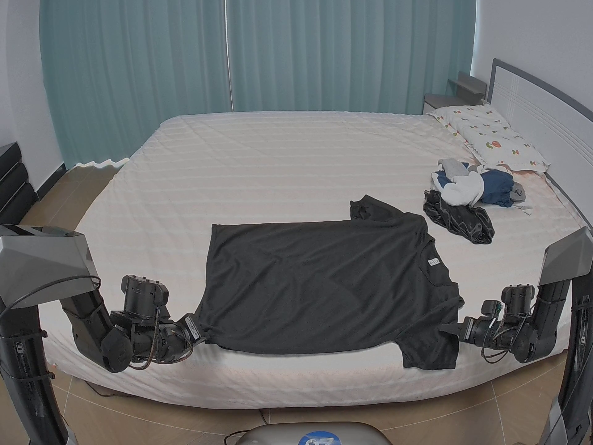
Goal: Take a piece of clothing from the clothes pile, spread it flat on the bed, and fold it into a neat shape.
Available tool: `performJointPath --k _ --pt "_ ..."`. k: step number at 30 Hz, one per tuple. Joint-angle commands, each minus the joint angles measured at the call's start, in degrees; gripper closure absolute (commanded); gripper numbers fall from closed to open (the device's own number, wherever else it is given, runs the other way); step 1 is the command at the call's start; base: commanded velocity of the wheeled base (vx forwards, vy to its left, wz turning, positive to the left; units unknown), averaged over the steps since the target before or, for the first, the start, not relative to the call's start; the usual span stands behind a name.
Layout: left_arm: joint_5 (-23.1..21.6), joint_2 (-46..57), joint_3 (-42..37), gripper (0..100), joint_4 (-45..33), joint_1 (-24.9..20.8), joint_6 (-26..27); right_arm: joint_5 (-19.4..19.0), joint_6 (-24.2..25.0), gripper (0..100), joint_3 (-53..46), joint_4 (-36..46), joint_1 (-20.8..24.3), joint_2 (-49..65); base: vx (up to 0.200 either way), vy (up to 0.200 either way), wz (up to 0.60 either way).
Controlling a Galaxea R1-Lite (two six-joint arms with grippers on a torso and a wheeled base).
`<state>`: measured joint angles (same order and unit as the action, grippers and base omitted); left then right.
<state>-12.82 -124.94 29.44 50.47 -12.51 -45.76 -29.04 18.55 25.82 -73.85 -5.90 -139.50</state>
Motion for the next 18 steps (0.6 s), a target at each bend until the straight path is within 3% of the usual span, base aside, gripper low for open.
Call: performJointPath --k 1,18 --pt "0.0 0.0 0.0 100 0.0 -0.1 0.0 -0.2 0.0 100 -1.6 -1.3 -1.0 0.2 0.000 0.000 0.00" --pt "1.0 0.8 -2.4 100 0.1 -0.1 0.9 -3.7 0.3 100 -15.1 -13.3 -7.4 3.3 0.000 0.000 0.00"
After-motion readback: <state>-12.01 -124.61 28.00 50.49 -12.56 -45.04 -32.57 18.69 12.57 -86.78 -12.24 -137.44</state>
